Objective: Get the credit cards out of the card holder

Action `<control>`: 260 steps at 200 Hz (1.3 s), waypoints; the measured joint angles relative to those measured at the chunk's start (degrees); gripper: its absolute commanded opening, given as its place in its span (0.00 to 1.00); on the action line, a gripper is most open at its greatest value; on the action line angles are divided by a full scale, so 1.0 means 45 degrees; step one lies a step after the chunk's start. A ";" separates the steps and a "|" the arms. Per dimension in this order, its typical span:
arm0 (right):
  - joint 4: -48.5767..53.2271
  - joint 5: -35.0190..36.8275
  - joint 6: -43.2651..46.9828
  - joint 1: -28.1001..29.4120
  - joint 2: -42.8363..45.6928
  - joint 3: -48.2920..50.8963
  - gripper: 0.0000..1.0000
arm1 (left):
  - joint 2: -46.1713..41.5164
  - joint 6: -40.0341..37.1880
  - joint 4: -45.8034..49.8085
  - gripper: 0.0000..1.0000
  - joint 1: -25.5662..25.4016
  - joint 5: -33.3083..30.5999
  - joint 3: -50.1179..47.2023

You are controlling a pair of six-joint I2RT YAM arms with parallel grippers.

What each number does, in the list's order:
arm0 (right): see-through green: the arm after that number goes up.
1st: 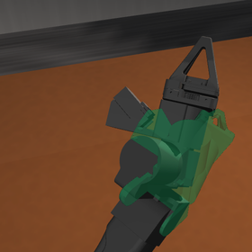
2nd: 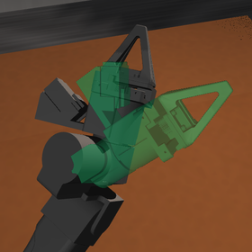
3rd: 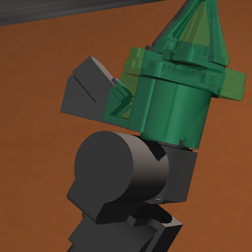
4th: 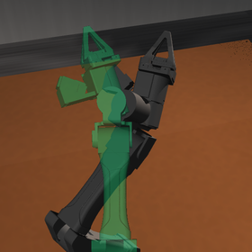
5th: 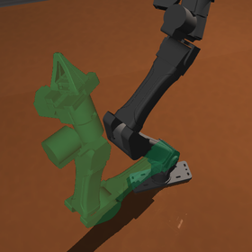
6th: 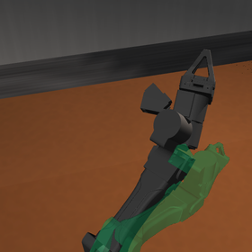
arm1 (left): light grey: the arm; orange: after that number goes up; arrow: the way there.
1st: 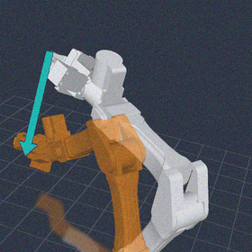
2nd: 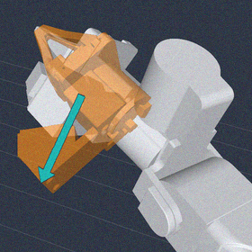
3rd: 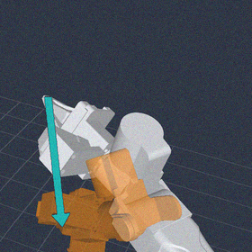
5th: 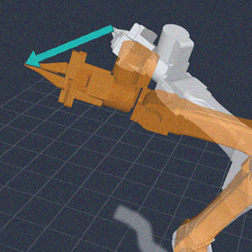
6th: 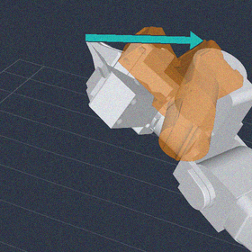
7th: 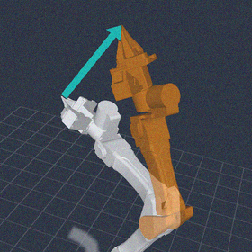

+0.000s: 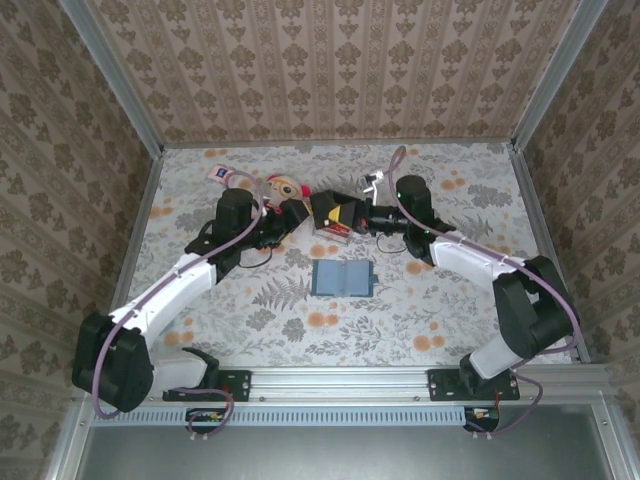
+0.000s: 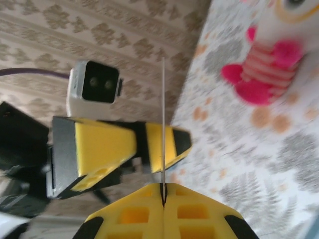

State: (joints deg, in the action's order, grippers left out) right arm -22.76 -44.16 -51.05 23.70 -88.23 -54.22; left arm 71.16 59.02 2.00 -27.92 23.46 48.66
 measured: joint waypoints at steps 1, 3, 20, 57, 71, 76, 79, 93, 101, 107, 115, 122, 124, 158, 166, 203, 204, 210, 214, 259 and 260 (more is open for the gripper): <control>0.0170 0.0097 0.0165 -0.0010 0.0019 -0.0087 0.00 | 0.0000 0.0000 0.0049 0.88 0.0005 -0.0019 0.0010; 0.0423 0.0238 0.0403 -0.0024 0.0049 -0.0214 0.00 | 0.0000 0.0000 0.0170 0.89 0.0029 -0.0102 0.0044; 0.2302 0.1472 0.2817 -0.0126 0.0136 -0.1302 0.00 | 0.0049 -0.0529 0.1234 0.94 0.0175 -0.0573 0.0185; 0.6149 0.3619 0.7747 -0.0214 -0.0724 -0.4367 0.00 | 0.0345 -0.1336 0.2958 1.00 0.0617 -0.1302 0.0189; 0.7028 0.4197 0.9505 -0.0214 -0.1311 -0.5168 0.00 | 0.0403 -0.1579 0.3385 1.00 0.0787 -0.1545 0.0189; 0.7286 0.4420 1.0103 -0.0214 -0.1501 -0.5353 0.00 | 0.0418 -0.1647 0.3492 1.00 0.0811 -0.1569 0.0189; 0.7422 0.4551 1.0433 -0.0219 -0.1617 -0.5430 0.00 | 0.0432 -0.1700 0.3570 1.00 0.0831 -0.1617 0.0189; 0.8267 0.5149 1.2016 -0.0267 -0.2200 -0.5848 0.00 | 0.0500 -0.1870 0.3818 1.00 0.0884 -0.1661 0.0189; 0.8777 0.5450 1.2862 -0.0296 -0.2642 -0.6232 0.00 | 0.0534 -0.1953 0.3929 1.00 0.0884 -0.1661 0.0189; 0.9131 0.5644 1.3440 -0.0325 -0.2968 -0.6538 0.00 | 0.0563 -0.2006 0.4017 1.00 0.0884 -0.1661 0.0189; 0.9510 0.5858 1.4231 -0.0369 -0.3439 -0.6994 0.00 | 0.0607 -0.2079 0.4129 1.00 0.0884 -0.1661 0.0189; 0.9860 0.6047 1.4882 -0.0408 -0.3823 -0.7383 0.00 | 0.0665 -0.2127 0.4197 1.00 0.0884 -0.1656 0.0189; 0.9967 0.6115 1.5047 -0.0423 -0.3934 -0.7490 0.00 | 0.0680 -0.2142 0.4221 1.00 0.0884 -0.1661 0.0189; 1.1429 0.6732 1.7490 -0.0593 -0.5333 -0.9170 0.00 | 0.0811 -0.2283 0.4337 1.00 0.0894 -0.1651 0.0185; 1.1744 0.6781 1.7947 -0.0631 -0.5620 -0.9564 0.00 | 0.0811 -0.2288 0.4337 1.00 0.0894 -0.1651 0.0185; 1.2745 0.6776 1.9317 -0.0690 -0.6426 -1.0613 0.00 | 0.0811 -0.2288 0.4337 1.00 0.0894 -0.1651 0.0180; 1.2779 0.6776 1.9351 -0.0690 -0.6436 -1.0642 0.00 | 0.0811 -0.2288 0.4337 1.00 0.0894 -0.1651 0.0180; 1.2930 0.6771 1.9487 -0.0690 -0.6518 -1.0724 0.00 | 0.0811 -0.2288 0.4337 1.00 0.0894 -0.1647 0.0180; 1.3041 0.6771 1.9603 -0.0690 -0.6591 -1.0802 0.00 | 0.0811 -0.2293 0.4337 1.00 0.0894 -0.1647 0.0180; 1.3833 0.6781 2.0317 -0.0690 -0.7305 -1.1468 0.00 | 0.0835 -0.2336 0.4337 1.00 0.0894 -0.1598 0.0180; 1.3843 0.6776 2.0322 -0.0690 -0.7315 -1.1468 0.00 | 0.0835 -0.2336 0.4337 1.00 0.0894 -0.1598 0.0180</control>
State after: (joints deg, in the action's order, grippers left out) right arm 39.53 -13.67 40.40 20.60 -121.14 -105.82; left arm 74.91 48.51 21.52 -23.90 16.27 49.47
